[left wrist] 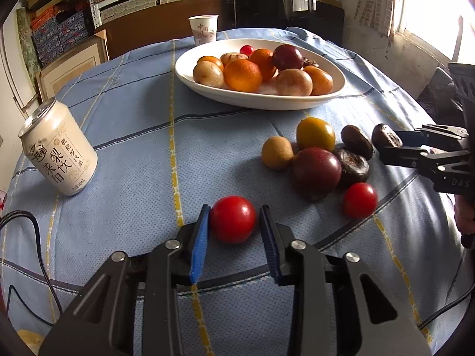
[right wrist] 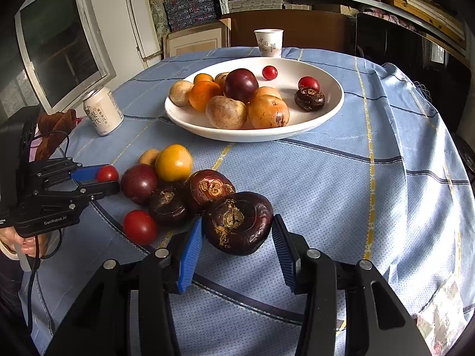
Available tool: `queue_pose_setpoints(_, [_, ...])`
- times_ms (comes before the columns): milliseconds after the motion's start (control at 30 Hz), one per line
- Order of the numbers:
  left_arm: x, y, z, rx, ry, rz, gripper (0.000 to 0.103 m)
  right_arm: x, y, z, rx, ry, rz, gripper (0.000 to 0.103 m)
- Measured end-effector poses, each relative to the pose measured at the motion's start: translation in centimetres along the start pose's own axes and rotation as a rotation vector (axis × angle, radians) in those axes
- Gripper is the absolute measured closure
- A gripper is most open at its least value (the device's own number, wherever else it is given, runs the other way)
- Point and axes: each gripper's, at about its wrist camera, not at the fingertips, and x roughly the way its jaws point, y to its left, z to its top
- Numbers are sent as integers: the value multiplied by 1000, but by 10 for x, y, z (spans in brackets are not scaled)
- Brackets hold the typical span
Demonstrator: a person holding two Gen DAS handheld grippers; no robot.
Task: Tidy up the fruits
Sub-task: 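Grasp a red tomato with the left gripper while the right gripper grasps a dark brown fruit, then carry both fruits onto the white plate and open both grippers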
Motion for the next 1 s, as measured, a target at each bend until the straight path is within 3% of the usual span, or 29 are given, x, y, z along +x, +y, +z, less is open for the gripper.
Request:
queue_pose_setpoints(300, [1,1,1,-2,-1,3,74,0,0,0,5,0,8,55])
queue_pose_setpoints(500, [-5,-2,0,8,-23,17,74,-4,-3,1,38,-13,86,55])
queue_pose_setpoints(700, [-19,1,5,-28,-68,-23,74,-10,-9,1,75,-44,195,55])
queue_pose_setpoints(1000, [-39,-1,38,-28,-151,-53,74,-23,-17,11,109,-182,172,55])
